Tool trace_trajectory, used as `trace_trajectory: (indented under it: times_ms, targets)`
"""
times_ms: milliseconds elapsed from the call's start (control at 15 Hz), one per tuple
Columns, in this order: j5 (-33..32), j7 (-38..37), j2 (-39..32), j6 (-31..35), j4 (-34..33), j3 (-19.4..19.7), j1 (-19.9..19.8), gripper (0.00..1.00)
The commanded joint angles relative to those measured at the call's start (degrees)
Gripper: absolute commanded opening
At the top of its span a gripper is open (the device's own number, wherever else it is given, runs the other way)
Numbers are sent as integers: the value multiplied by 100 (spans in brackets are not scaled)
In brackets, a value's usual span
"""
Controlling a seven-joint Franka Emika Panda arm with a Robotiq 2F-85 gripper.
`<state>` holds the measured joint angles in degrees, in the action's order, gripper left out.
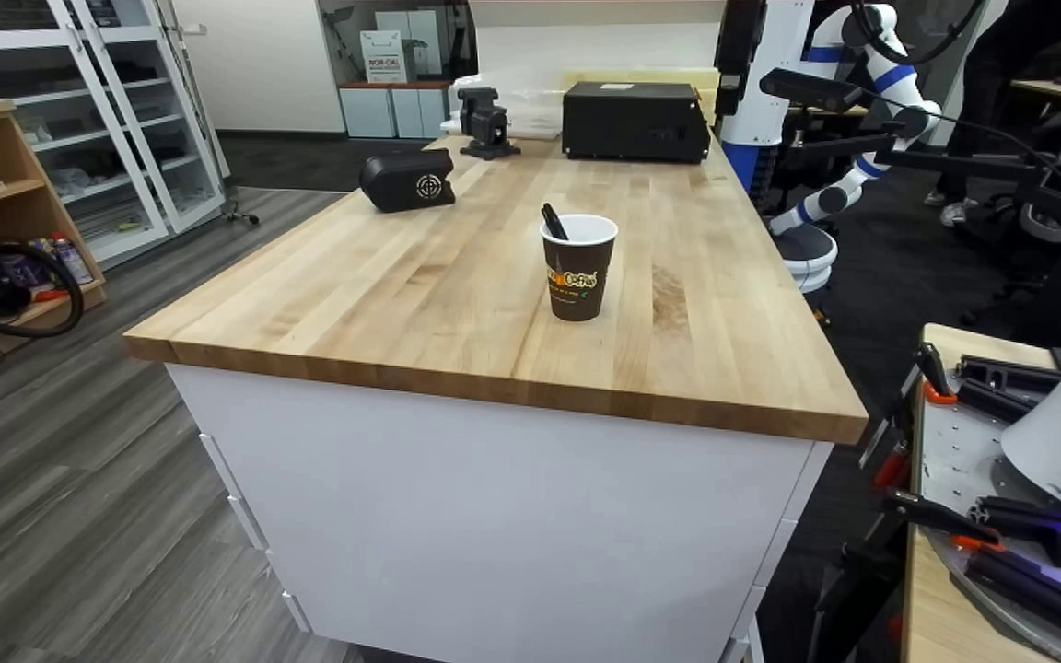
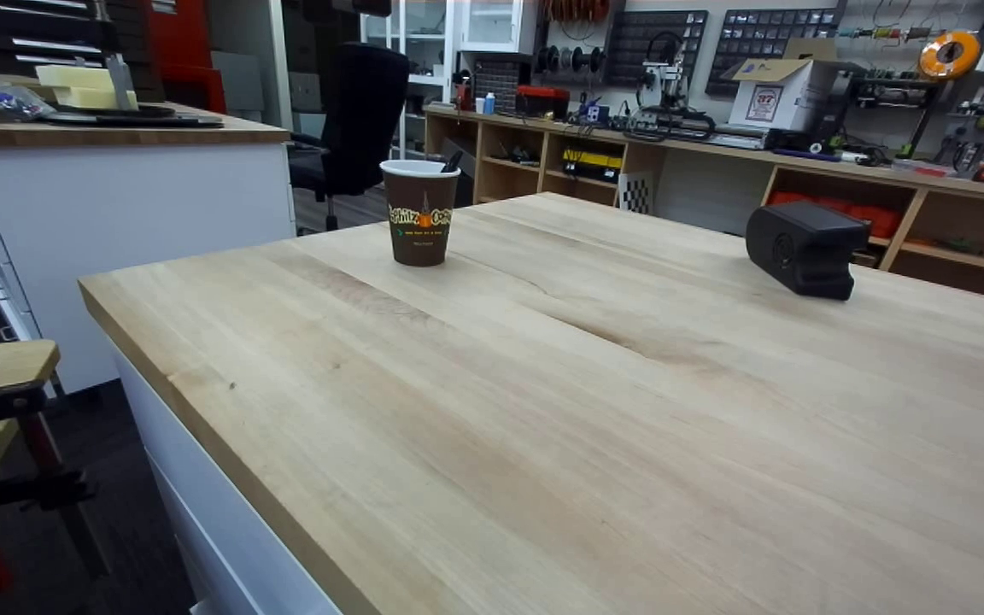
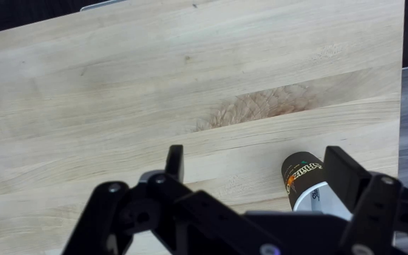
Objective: Pick the cup and move it to the left on the table
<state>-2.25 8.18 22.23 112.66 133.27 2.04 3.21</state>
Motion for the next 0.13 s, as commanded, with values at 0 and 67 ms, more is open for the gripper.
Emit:
trace_trajectory:
  times_ms: [0,67]
  targets:
    - [21,16,-3,-14,-11,-52,-57,100]
    - [21,16,-2,-14,-11,-52,-57,100]
